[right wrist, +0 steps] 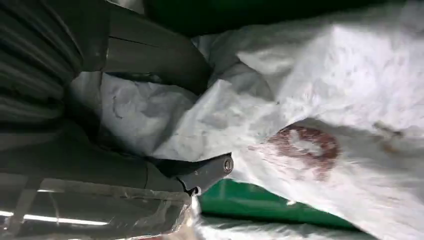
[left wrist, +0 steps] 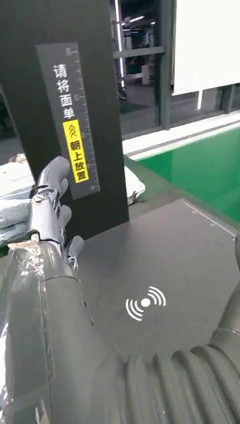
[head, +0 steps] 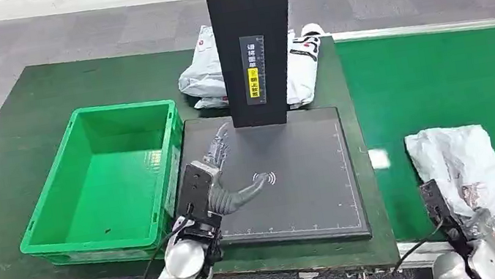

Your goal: Moved the parcel from conveyor to table for the left to box.

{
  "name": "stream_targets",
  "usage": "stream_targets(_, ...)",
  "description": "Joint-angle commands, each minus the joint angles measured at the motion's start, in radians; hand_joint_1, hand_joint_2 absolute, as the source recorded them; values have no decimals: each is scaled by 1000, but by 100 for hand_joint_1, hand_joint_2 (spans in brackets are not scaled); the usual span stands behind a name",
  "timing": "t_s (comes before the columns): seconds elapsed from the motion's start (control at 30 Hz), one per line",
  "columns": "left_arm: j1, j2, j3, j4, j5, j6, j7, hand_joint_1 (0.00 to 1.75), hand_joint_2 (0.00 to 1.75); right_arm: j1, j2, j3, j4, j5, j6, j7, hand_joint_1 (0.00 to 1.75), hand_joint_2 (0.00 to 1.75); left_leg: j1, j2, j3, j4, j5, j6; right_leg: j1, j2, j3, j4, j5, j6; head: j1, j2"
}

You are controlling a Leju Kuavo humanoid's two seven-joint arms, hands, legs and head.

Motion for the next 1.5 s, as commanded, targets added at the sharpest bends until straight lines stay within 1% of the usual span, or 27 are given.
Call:
stream_targets(0.03, -11, 32, 37, 28, -4, -7, 2, 0, 175, -51, 42, -33, -10, -33, 21, -17, 175, 175, 0, 4, 3, -2, -1, 0, 0, 3, 2, -2, 0, -1, 0, 0)
stream_targets(0.17, -11, 32, 37, 28, -4, -7, 2, 0, 175, -51, 42, -33, -10, -33, 21, -17, 175, 175, 0, 3, 3, -2, -1, 0, 0, 2, 2, -1, 0, -1, 0, 0)
stream_targets(0.23, -10, 28, 47, 33, -10, 1, -7, 0, 175, -64, 69, -30, -76, -186, 80, -143, 175, 175, 0, 4, 4, -2, -1, 0, 0, 3, 3, -2, 0, -1, 0, 0)
stream_targets(0.27, -8, 28, 56, 34, -12, 2, -13, 0, 175, -73, 88, -10, -154, -279, 136, -194, 175, 175, 0, 3, 2, -1, -1, 0, 0, 3, 1, -1, 0, -1, 0, 0)
stream_targets(0.37, 3, 26, 70, 15, -17, -2, -17, 0, 175, -89, 107, 84, -374, -396, 168, -207, 175, 175, -1, 8, 5, -2, -1, -1, 0, 7, 2, -1, 1, -1, 0, 0)
stream_targets(0.4, 7, 27, 70, 5, -19, -3, -14, 0, 175, -85, 98, 121, -431, -418, 166, -201, 175, 175, -2, 7, 0, 0, -1, 0, -1, 7, -2, 1, 1, -1, 0, 0)
stream_targets(0.43, 13, 28, 67, -10, -22, -5, -9, 0, 175, -75, 85, 162, -490, -444, 158, -202, 175, 175, -1, 9, 1, 0, -1, -1, -1, 8, -1, 1, 1, -1, 0, 0)
stream_targets(0.5, 31, 36, 60, -47, -27, -8, 10, 0, 175, -30, 37, 252, -605, -491, 136, -198, 175, 175, -2, 4, -1, 0, 0, 0, -2, 4, -3, 2, 0, -1, 0, 0)
stream_targets(0.53, 38, 39, 58, -60, -27, -8, 16, 0, 175, -9, 23, 275, -639, -512, 127, -193, 175, 175, -1, 4, 0, 0, -1, 0, -1, 3, -2, 2, 0, -1, 0, 0)
stream_targets(0.57, 42, 41, 57, -66, -27, -8, 19, 0, 175, 3, 19, 281, -652, -519, 124, -186, 175, 175, -2, 1, -1, 0, 1, 0, -2, 0, -2, 2, 0, 0, 0, 0)
stream_targets(0.67, 43, 43, 55, -66, -27, -12, 21, 0, 175, 17, 1, 300, -642, -541, 104, -181, 175, 175, 0, 1, 3, -2, 0, 0, 0, 0, 2, -1, -1, -1, 0, 0)
stream_targets(0.73, 43, 43, 55, -66, -27, -12, 21, 0, 175, 17, 1, 300, -642, -541, 104, -181, 175, 175, 0, 0, 2, -1, 0, -1, 0, 0, 1, -1, 0, 0, 0, 0)
stream_targets(0.8, 41, 44, 55, -63, -27, -13, 22, 0, 175, 17, -9, 312, -631, -558, 79, -209, 175, 175, -1, -1, 2, -1, 0, 0, 0, -1, 1, 0, 0, 0, 0, 0)
stream_targets(0.87, 56, 54, 52, -81, -23, -9, 25, 0, 175, 41, -52, 372, -683, -603, 24, -245, 175, 175, 0, 1, 3, -2, 0, 0, 1, 1, 3, -2, 0, -1, 0, 0)
stream_targets(0.9, 69, 59, 51, -94, -23, -8, 25, 0, 175, 46, -69, 402, -710, -621, 5, -255, 175, 175, 0, 0, 1, -1, 0, 0, 0, 0, 1, -1, 0, 0, 0, 0)
stream_targets(0.97, 101, 69, 48, -121, -23, -4, 26, 0, 175, 34, -100, 472, -745, -636, -11, -250, 175, 175, -1, 1, 1, -1, 0, 0, -1, 1, 0, 0, 0, 0, 0, 0)
stream_targets(1.03, 118, 76, 46, -135, -23, -3, 22, 0, 175, 12, -133, 535, -745, -645, -17, -236, 175, 175, -1, 4, 3, -2, -1, 0, -1, 3, 2, -2, 0, -1, 0, 0)
stream_targets(1.07, 122, 74, 49, -137, -23, -4, 20, 0, 175, -9, -145, 562, -733, -654, -21, -224, 175, 175, -1, 4, 2, -1, -1, 0, -1, 4, 0, 0, 0, -1, 0, 0)
stream_targets(1.1, 119, 72, 47, -134, -23, -7, 19, 0, 175, -26, -145, 570, -721, -656, -26, -219, 175, 175, -1, 4, 0, -1, 0, 0, -1, 4, -1, 0, 1, 0, 0, 0)
stream_targets(1.13, 114, 70, 46, -130, -23, -9, 18, 0, 175, -39, -144, 578, -709, -663, -28, -215, 175, 175, -1, 7, 3, -2, -1, 0, -1, 7, 1, -1, 0, -1, 0, 0)
stream_targets(1.17, 105, 67, 43, -121, -23, -12, 18, 0, 175, -48, -139, 590, -702, -672, -32, -214, 175, 175, -1, 6, 2, -1, -1, 0, -1, 6, 0, 0, 1, 0, 0, 0)
stream_targets(1.27, 85, 73, 29, -98, -15, -13, 5, 0, 175, -57, -131, 665, -658, -706, 20, -212, 175, 175, -1, 5, 2, -2, 0, 0, -1, 4, 1, -1, 1, -1, 0, 0)
stream_targets(1.37, 64, 78, 20, -97, -4, -11, -2, 0, 175, -95, -108, 747, -512, -717, 68, -189, 175, 175, 0, 4, 3, -1, 0, 0, 0, 4, 1, -1, 1, -1, 0, 0)
stream_targets(1.4, 62, 78, 21, -104, -1, -5, -5, 0, 175, -106, -97, 775, -469, -726, 87, -189, 175, 175, 0, 8, 4, -3, 0, -1, 1, 7, 2, -2, 2, -1, 0, 0)
stream_targets(1.43, 64, 73, 33, -121, 1, 23, -28, 0, 175, -118, -75, 804, -425, -735, 106, -190, 175, 175, 1, 5, 3, -1, 0, 0, 1, 5, 2, -1, 1, -1, 0, 0)
stream_targets(1.47, 68, 77, 34, -149, 13, 41, -40, 0, 175, -131, -46, 840, -377, -756, 113, -195, 175, 175, 1, 10, 5, -3, 0, -1, 1, 9, 3, -3, 3, -1, 0, 0)
stream_targets(1.5, 74, 80, 39, -174, 24, 46, -43, 0, 175, -135, -27, 868, -349, -754, 110, -195, 175, 175, 1, 9, 5, -3, 0, -1, 2, 8, 3, -3, 2, -1, 0, 0)
